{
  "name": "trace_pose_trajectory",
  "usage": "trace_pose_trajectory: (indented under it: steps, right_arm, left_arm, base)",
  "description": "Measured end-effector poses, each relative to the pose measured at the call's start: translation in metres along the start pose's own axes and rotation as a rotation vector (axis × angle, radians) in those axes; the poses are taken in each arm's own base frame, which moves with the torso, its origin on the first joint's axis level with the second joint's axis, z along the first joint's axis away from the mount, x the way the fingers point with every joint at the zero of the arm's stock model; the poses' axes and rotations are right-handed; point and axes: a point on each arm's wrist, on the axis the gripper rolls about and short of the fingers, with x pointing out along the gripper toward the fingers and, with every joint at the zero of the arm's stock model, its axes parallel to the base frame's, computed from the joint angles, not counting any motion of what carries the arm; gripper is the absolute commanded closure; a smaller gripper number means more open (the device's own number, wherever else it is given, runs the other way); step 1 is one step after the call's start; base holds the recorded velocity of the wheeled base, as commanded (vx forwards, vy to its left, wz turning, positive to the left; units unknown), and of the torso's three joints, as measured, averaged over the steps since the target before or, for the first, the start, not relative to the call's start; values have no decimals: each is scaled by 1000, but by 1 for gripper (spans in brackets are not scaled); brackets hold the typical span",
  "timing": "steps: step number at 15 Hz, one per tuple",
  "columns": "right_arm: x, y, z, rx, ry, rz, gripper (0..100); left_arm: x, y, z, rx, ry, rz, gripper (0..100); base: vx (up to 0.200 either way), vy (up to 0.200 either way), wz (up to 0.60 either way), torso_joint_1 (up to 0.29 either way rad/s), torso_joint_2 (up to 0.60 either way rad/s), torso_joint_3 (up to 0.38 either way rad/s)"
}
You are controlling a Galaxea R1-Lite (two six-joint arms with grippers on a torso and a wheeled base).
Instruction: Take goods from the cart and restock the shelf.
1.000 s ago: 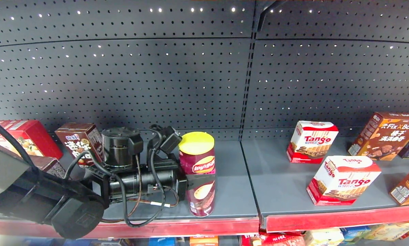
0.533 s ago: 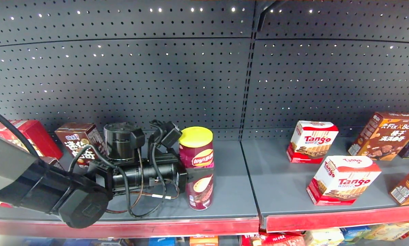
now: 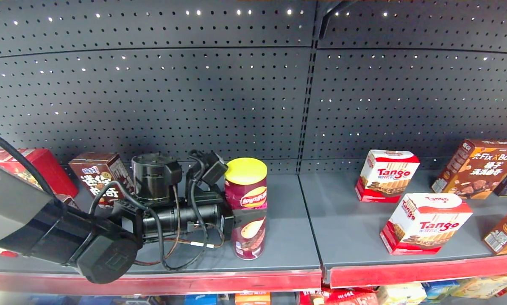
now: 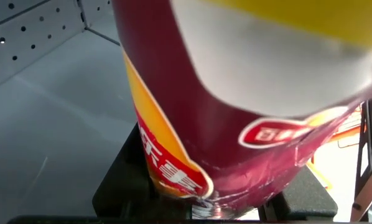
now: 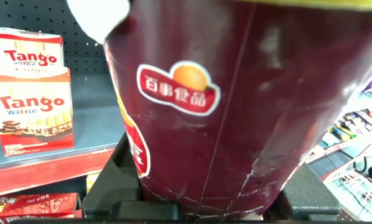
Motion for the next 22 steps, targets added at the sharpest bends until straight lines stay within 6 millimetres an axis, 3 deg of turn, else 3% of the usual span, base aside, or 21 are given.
trace_pose_trajectory:
  steps: [1,2,10,22]
  right_arm:
    - [0,0,0,0,0,0,100]
    - [0,0,0,0,0,0,100]
    - [0,0,-1,0,2,0,100]
    - [0,0,1,2,-5,-1,100]
  left_arm:
    - [0,0,-1,0,1,0,100]
    - [0,0,-1,-2,4,0,0]
    - [-2,-1,-5,-13,16,3,0]
    - [-25,-12,-10,-36,35,22,0]
  base:
    - [0,0,0,0,0,0]
    - [0,0,0,0,0,0]
    - [0,0,0,0,0,0]
    - [0,0,0,0,0,0]
